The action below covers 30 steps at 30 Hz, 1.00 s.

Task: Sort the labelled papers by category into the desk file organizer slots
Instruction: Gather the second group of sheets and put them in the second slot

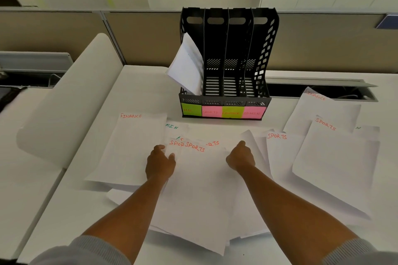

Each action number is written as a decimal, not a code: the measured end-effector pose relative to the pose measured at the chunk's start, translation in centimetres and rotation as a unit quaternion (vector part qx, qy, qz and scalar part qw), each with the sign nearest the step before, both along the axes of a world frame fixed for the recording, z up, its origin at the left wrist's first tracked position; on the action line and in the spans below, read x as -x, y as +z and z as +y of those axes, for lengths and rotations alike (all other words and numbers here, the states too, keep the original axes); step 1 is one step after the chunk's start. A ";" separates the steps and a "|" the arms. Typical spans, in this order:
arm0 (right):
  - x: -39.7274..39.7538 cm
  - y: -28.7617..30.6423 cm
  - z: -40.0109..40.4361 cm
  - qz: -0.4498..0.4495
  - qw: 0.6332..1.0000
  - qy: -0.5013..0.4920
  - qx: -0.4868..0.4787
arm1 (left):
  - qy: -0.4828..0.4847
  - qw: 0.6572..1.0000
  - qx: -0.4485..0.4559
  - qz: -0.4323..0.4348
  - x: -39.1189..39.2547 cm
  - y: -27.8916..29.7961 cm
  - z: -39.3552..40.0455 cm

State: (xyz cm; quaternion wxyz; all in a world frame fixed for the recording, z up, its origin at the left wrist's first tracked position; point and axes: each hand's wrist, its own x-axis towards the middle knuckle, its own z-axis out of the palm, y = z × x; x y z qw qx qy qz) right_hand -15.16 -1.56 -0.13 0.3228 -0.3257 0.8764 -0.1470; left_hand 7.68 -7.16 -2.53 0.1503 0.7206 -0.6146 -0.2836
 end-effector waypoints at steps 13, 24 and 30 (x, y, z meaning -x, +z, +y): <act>1.1 -0.2 1.4 -0.246 0.950 0.009 0.192 | 0.029 0.945 -0.060 0.319 -1.6 0.4 1.0; 4.7 0.3 2.1 -0.373 0.853 -0.274 0.241 | 0.090 0.893 -0.117 0.425 -1.5 0.3 1.3; 6.5 1.3 2.1 -0.303 0.852 -0.338 0.262 | 0.050 0.903 -0.134 0.405 -0.8 0.2 2.1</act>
